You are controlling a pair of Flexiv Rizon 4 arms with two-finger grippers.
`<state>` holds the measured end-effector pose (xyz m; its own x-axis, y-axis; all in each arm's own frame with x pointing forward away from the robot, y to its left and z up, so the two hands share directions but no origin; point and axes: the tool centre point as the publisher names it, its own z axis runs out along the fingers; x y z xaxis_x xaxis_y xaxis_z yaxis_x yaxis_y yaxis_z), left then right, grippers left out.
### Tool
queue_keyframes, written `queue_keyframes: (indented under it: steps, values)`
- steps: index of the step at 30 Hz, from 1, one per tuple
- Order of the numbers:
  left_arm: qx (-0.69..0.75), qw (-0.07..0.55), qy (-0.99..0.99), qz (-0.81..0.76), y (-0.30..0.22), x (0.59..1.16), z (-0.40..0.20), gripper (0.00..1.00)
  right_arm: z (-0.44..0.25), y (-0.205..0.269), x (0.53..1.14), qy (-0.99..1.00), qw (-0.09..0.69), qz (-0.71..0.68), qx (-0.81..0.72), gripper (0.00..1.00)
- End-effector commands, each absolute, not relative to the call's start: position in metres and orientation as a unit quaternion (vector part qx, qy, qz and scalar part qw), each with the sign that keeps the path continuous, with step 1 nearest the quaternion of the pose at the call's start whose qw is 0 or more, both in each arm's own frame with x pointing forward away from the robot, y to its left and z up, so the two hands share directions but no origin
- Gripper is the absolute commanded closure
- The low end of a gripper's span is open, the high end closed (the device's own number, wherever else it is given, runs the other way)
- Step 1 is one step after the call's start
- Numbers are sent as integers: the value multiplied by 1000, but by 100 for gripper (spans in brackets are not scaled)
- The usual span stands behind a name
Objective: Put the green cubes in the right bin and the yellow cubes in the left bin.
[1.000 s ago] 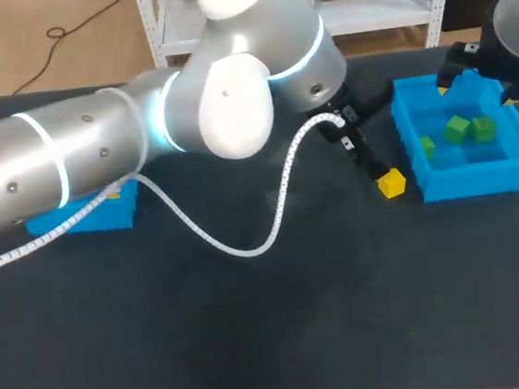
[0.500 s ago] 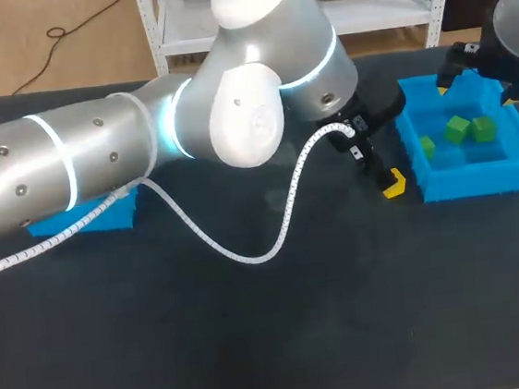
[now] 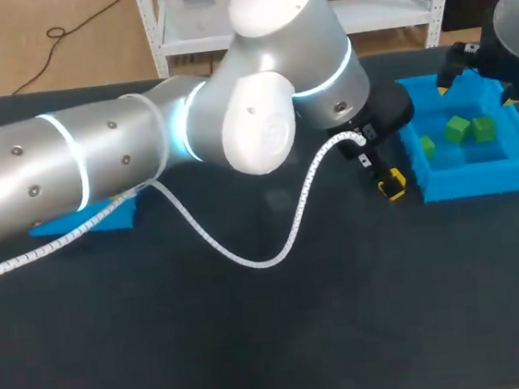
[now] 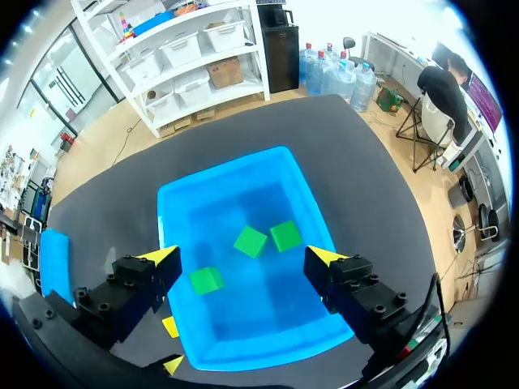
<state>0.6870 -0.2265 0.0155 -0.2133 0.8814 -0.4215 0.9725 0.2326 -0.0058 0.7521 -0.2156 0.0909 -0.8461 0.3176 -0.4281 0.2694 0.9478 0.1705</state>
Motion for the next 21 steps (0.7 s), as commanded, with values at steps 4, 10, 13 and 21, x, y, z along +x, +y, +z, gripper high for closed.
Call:
queue_keyframes:
  steps: [4,10,13,21]
  values:
    - [602,165,770,-131,-239,697,6,0,91,-216,750,958,235,51,154,0]
    - [601,161,773,-126,-245,700,0,0,91,-216,750,958,235,51,154,0]
    - [604,158,772,-121,-248,701,-1,0,91,-216,750,958,235,51,154,0]
    - [605,153,774,-109,-248,704,-8,100,91,-216,750,958,235,51,154,0]
